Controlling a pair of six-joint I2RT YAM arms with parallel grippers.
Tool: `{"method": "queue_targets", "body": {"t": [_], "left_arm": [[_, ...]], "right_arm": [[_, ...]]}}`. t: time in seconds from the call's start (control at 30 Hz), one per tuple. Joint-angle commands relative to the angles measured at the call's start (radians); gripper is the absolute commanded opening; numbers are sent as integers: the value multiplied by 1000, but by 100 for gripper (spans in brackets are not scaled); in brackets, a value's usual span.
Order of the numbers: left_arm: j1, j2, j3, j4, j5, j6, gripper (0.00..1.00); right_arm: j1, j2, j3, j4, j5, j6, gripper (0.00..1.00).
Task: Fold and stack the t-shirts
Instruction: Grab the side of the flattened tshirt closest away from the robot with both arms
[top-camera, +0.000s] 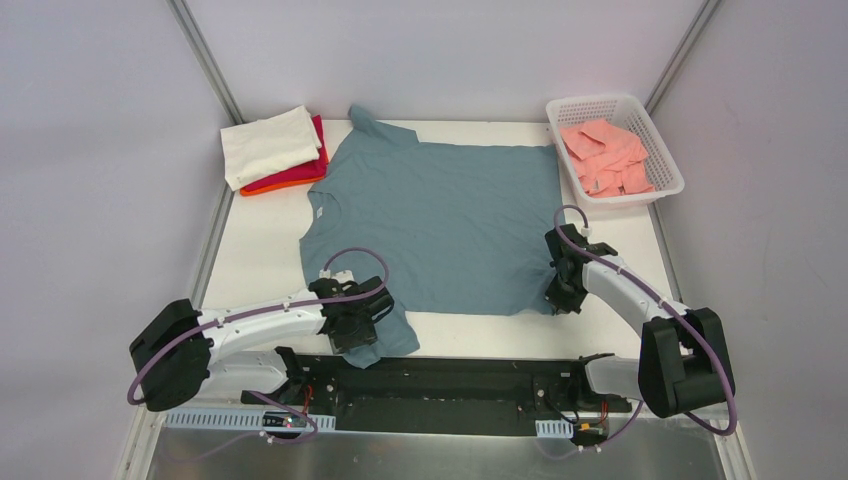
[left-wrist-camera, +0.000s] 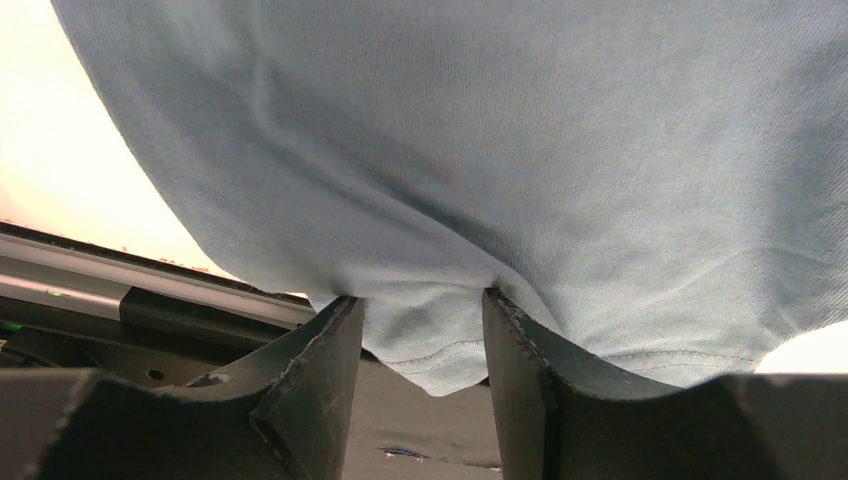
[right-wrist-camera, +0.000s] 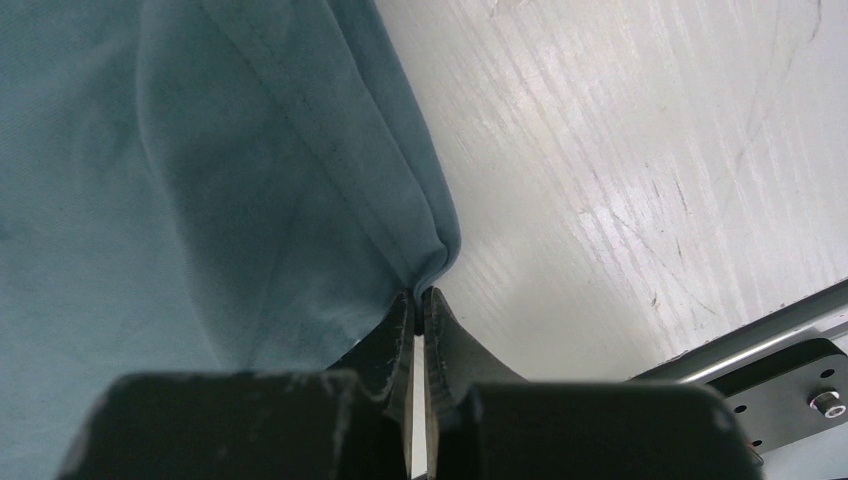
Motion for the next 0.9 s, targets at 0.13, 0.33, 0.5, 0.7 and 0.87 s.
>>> {"method": "queue_targets", "body": {"t": [0.13,0.33,0.5,0.7,0.87], "left_arm": [[-3,138,10,57,-28,24,18],[-4,108,-9,31,7,33,0],[-3,-20,-29,-68,56,15,0],[-3,-130,-11,-182,65,23,0],[-3,-163,19,-209,117,58,0]], "right_arm": [[-8,-14,0,-1,-12,-11,0],[-11,-25,4,-18,-14,-7,0],[-10,-81,16,-146,-10,45,0],[-10,-257,22,-323,4,166,0],[-2,-330,58,-440,-28,195,0]]}}
